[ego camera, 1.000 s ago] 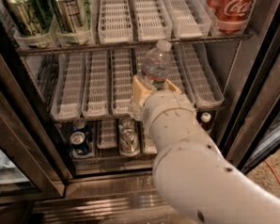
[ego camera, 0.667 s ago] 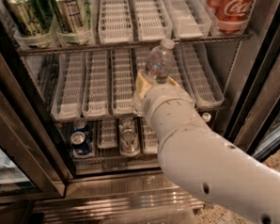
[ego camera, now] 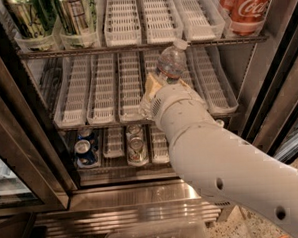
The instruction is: Pick water bottle from middle shelf of fridge
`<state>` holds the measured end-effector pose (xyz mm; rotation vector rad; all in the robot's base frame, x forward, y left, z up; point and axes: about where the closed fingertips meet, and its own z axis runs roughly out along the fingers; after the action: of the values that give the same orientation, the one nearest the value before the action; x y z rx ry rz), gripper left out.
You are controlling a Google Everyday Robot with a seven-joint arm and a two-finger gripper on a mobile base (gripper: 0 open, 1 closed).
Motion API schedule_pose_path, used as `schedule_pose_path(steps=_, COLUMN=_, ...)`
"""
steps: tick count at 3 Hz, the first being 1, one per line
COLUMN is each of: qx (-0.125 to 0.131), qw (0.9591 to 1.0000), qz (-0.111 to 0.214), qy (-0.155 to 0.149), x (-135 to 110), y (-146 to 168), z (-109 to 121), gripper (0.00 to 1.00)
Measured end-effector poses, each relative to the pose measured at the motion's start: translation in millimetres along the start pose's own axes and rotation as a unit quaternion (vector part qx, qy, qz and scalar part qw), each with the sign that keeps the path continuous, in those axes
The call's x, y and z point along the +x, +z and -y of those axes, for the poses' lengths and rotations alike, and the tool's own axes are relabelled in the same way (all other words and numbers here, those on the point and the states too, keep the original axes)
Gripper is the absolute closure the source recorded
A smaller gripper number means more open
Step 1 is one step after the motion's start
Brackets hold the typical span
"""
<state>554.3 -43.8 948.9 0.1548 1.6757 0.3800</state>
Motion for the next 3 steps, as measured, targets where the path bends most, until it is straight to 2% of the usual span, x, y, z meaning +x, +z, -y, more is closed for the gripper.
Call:
schedule_pose_path(steps=1, qx=-0.012, qw=0.9995, qz=-0.027, qy=-0.015, x=11, y=2, z=-2, gripper=1.0)
schedule_pose_path(steps=2, qx=-0.007, qw=0.9962, qz=-0.079, qy=-0.036, x=27, y=-15, z=25, gripper=1.0)
schedule_pose_path(steps=3, qx=-0.007, qw=0.9961, qz=-0.08, qy=-0.036, x=30, y=-16, z=26, gripper=1.0)
